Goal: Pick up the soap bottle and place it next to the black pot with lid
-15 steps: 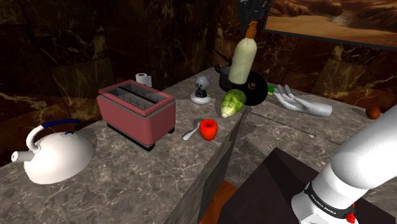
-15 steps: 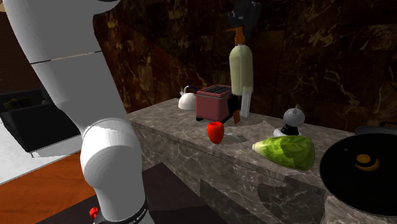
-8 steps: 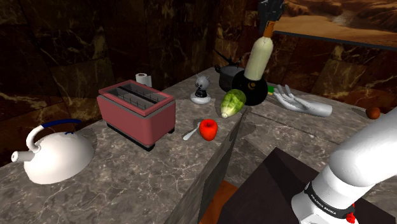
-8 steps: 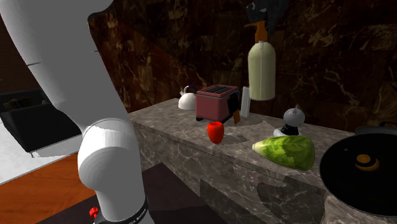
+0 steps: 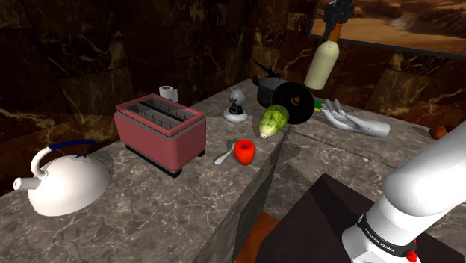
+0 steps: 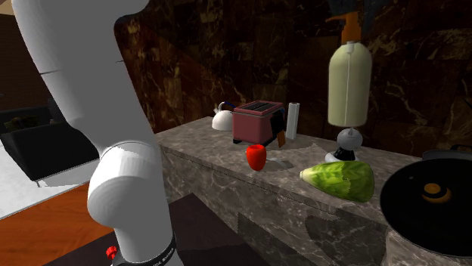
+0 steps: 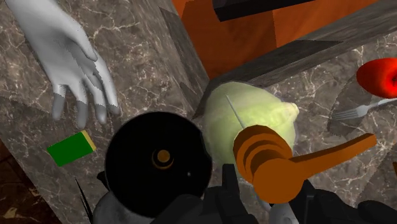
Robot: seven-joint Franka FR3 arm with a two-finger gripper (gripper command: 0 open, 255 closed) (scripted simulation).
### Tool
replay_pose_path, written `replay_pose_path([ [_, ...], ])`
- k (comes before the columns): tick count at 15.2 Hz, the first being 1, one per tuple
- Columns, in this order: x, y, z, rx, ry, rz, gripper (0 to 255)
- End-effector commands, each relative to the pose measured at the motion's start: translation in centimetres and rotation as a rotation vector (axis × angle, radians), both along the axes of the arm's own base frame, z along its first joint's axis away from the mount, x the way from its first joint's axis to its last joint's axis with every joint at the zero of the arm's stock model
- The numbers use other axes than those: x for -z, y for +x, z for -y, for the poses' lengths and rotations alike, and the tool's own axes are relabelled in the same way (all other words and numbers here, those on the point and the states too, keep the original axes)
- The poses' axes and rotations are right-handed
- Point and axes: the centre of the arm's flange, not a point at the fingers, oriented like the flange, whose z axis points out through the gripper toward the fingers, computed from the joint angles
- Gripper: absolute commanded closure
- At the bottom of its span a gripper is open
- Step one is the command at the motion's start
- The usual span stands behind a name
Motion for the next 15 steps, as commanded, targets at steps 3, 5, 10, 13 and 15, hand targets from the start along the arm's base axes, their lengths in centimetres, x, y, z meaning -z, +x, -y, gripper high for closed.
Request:
replay_pose_path([
  [3,-0.1,-1.2,5.1,-0.002,-0.001,0.001,255],
  [5,-0.3,-1.8,7.7,-0.002,-0.001,0.001,255],
  [10,-0.6,-3.3,14.1,-0.002,-0.001,0.001,255],
  [13,-0.8,-4.2,17.9,-0.002,-0.001,0.001,255],
  [15,-1.0,-4.7,20.5,-0.002,-0.001,0.001,255],
])
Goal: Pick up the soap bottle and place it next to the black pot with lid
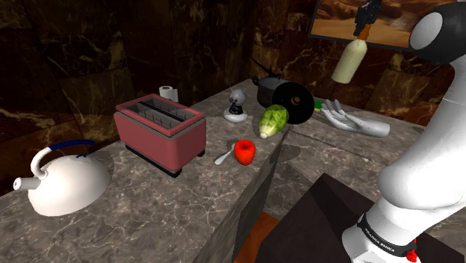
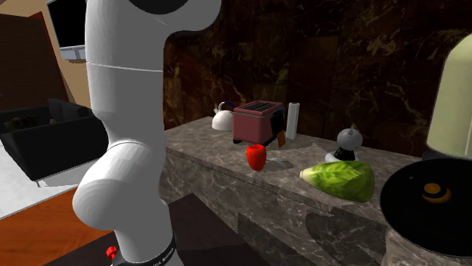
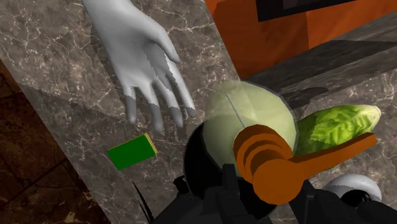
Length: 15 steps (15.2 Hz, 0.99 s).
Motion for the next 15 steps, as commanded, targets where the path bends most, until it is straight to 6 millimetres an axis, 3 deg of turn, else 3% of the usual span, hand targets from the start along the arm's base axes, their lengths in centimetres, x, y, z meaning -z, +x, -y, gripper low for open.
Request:
replay_pose_path([
  [1,-0.4,-0.9,3.6,-0.003,-0.001,0.0,255],
  [15,7.0,-0.9,3.6,-0.003,-0.001,0.0,255],
])
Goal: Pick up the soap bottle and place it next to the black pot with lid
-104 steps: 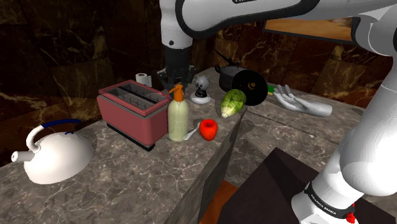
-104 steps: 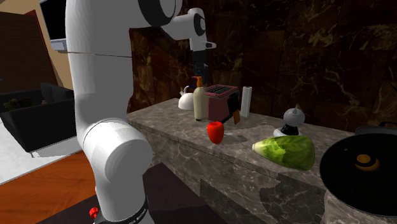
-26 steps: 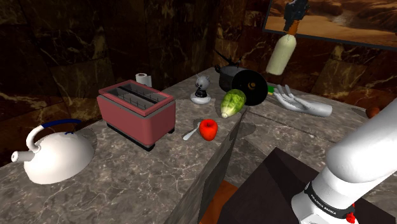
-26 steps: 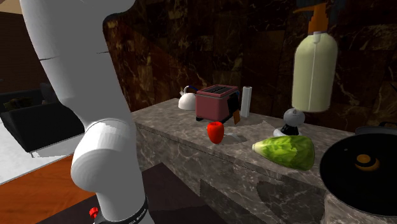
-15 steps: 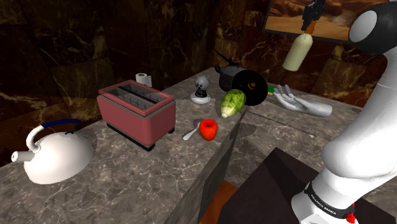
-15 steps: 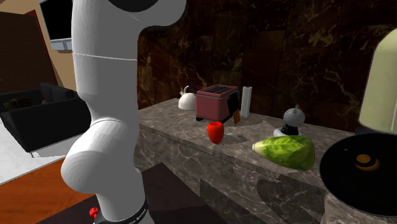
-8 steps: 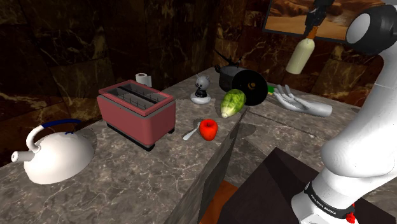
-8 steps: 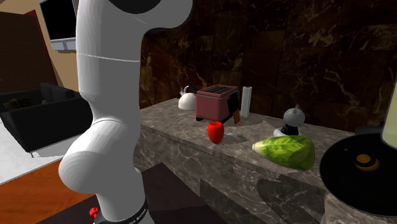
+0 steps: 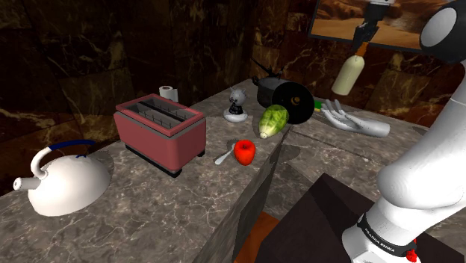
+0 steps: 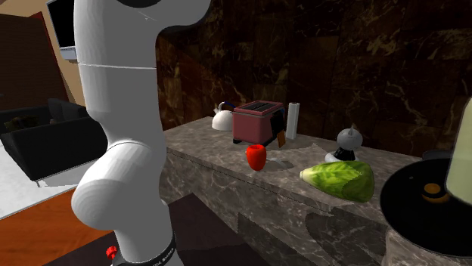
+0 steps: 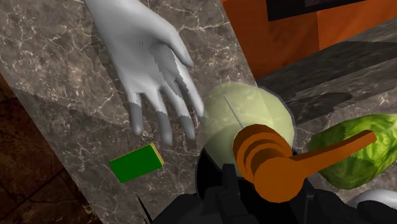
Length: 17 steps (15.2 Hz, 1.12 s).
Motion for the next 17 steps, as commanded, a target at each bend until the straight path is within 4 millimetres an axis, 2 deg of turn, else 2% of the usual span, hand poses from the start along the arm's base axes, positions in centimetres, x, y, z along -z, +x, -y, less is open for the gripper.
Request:
replay_pose_path([
  [1,1.2,-0.1,0.0,0.0,-0.001,0.001,255],
  [17,9.6,-0.1,0.0,0.0,-0.001,0.001,255],
])
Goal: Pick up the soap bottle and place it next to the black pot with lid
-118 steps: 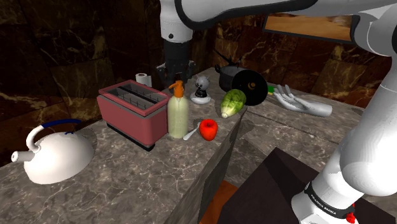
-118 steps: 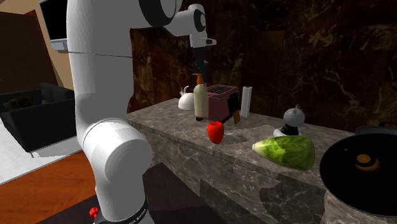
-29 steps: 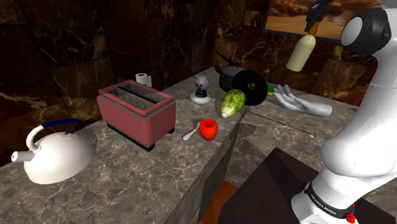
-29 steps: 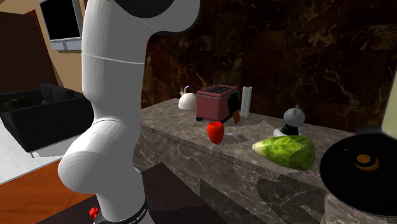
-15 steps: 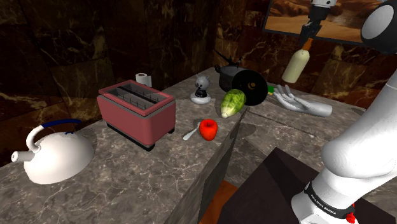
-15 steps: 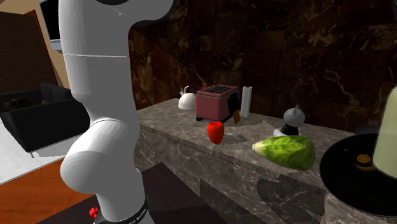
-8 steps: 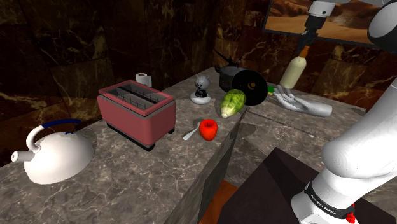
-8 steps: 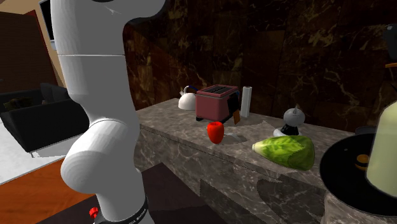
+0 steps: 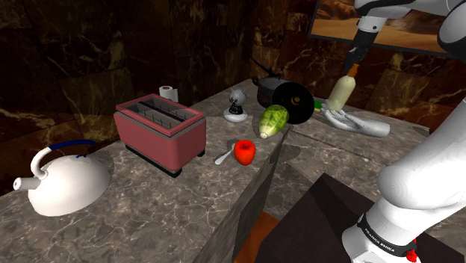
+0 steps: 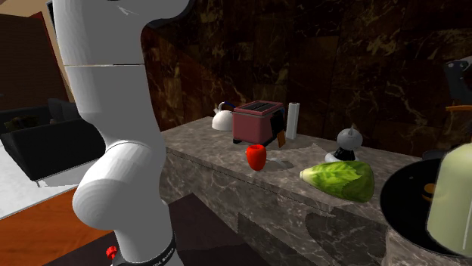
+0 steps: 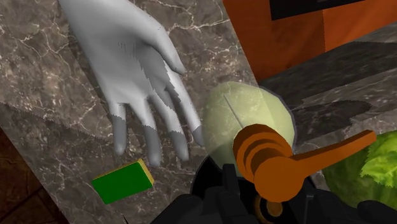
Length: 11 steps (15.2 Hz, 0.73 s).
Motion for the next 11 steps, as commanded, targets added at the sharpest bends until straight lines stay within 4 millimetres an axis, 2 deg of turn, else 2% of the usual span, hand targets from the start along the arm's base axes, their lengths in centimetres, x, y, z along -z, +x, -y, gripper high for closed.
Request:
replay_pose_path([
  [1,1.1,0.0,0.0,0.0,-0.001,0.001,255],
  [11,6.3,0.0,0.0,0.0,-0.001,0.001,255],
])
